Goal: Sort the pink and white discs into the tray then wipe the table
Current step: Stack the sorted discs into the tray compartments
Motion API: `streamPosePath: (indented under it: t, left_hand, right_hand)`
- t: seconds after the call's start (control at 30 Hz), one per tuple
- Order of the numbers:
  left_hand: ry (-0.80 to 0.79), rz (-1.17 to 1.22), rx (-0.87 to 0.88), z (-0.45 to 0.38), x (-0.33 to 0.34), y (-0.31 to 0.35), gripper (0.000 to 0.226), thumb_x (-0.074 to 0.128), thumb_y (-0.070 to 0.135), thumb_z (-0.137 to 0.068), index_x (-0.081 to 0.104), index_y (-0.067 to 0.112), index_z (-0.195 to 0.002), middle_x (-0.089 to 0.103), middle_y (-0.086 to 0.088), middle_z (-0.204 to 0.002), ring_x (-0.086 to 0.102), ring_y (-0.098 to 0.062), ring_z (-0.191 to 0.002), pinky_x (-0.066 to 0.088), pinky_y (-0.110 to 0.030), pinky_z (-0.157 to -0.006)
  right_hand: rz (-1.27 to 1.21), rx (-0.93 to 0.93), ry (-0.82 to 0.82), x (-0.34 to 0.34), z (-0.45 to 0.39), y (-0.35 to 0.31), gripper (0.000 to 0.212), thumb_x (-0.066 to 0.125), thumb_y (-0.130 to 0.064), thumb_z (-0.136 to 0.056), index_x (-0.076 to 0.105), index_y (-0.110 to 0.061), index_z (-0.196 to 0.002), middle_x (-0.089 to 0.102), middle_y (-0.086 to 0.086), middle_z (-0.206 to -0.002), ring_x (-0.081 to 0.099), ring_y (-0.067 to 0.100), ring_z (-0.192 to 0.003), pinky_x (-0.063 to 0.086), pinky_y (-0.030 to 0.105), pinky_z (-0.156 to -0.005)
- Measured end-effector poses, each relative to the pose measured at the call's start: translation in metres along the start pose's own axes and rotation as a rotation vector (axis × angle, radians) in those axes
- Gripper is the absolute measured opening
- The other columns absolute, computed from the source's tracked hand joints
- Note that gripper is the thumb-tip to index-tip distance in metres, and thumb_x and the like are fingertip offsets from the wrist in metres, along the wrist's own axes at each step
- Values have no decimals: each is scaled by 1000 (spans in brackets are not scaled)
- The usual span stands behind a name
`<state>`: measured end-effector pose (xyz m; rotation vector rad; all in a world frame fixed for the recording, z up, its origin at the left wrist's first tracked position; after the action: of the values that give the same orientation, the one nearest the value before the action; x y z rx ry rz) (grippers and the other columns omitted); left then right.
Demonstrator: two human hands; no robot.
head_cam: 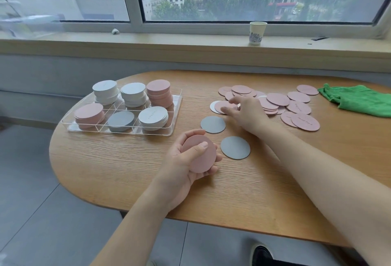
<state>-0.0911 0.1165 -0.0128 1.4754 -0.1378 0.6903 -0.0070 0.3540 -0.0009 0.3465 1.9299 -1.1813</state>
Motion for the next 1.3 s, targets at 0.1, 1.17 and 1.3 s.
streamPosePath:
  t: [0.1,1.17,1.3]
  left_hand:
    - [-4,-2,-7,-2,-2,-1,36,60,2,-98,55,10,-133,71,-23,-108,72,-37,-92,61,-37,-67]
    - [8,-92,68,6,1,-1,69,87,4,-71,57,16,-132,74,-8,-110,71,-27,-91,61,-38,-74]
    - [-25,-102,60,6,1,-2,64,78,-7,-80,54,13,-135,73,-12,-108,73,-34,-98,62,-39,-75]
  right_hand:
    - [54,52,-17,9,-13,2,53,74,-49,-84,66,-17,-125,69,12,-117,61,29,-112,48,38,-97]
    - [-881,-3,-152,-10,137,-42,16,81,-3,-80,74,-2,-94,74,6,-80,66,15,-65,54,24,-66]
    - [-760,-74,-161,-11,142,-44,12,84,-14,-80,78,-11,-90,76,6,-79,69,16,-70,52,24,-69]
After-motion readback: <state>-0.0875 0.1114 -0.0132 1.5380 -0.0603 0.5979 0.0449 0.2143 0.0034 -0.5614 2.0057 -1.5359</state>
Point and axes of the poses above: each hand's wrist, its own z-axis away from the middle knuckle, its own x-axis out of the palm, y = z × x, the point moved 4 cm from there along -z, towards the middle knuckle
